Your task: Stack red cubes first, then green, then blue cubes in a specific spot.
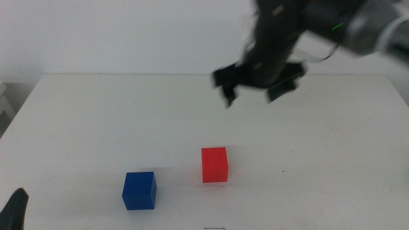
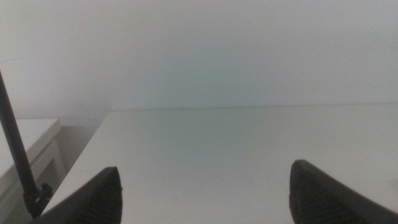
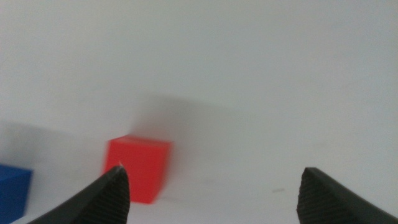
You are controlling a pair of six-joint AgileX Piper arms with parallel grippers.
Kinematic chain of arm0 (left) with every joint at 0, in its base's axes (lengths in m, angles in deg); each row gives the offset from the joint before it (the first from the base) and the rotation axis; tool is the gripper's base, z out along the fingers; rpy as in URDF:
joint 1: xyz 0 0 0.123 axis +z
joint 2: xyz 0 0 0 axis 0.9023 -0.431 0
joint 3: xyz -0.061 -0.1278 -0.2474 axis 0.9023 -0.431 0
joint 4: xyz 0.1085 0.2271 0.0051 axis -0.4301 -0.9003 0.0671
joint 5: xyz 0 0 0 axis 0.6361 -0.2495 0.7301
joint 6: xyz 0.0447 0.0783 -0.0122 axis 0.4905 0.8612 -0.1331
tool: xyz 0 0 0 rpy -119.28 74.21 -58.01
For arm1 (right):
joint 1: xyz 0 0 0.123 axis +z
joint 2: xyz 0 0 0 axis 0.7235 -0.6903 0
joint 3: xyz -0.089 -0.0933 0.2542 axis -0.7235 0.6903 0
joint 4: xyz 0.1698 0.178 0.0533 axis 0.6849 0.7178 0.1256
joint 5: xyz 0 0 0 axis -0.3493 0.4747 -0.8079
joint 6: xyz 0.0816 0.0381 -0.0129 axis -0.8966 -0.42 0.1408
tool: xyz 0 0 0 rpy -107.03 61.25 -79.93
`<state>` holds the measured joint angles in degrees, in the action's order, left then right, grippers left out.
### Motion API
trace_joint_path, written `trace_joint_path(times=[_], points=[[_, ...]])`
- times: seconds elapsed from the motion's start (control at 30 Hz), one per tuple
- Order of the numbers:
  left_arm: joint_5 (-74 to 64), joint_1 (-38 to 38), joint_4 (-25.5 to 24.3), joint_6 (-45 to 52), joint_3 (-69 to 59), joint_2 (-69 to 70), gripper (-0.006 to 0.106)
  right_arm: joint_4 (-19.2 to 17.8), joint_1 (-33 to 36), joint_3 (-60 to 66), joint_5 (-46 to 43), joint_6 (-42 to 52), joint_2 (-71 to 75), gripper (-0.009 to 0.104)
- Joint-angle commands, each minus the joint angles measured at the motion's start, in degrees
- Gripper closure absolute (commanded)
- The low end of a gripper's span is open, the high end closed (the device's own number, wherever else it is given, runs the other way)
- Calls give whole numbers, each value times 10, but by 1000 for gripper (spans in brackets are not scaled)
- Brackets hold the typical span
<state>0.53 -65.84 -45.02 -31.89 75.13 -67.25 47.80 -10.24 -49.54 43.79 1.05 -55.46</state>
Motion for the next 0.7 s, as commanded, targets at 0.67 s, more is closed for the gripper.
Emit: trace_joint_path(times=[0.67], points=[[51, -1, 6, -1, 2, 11, 11, 45, -427, 102, 41, 227, 235, 9]])
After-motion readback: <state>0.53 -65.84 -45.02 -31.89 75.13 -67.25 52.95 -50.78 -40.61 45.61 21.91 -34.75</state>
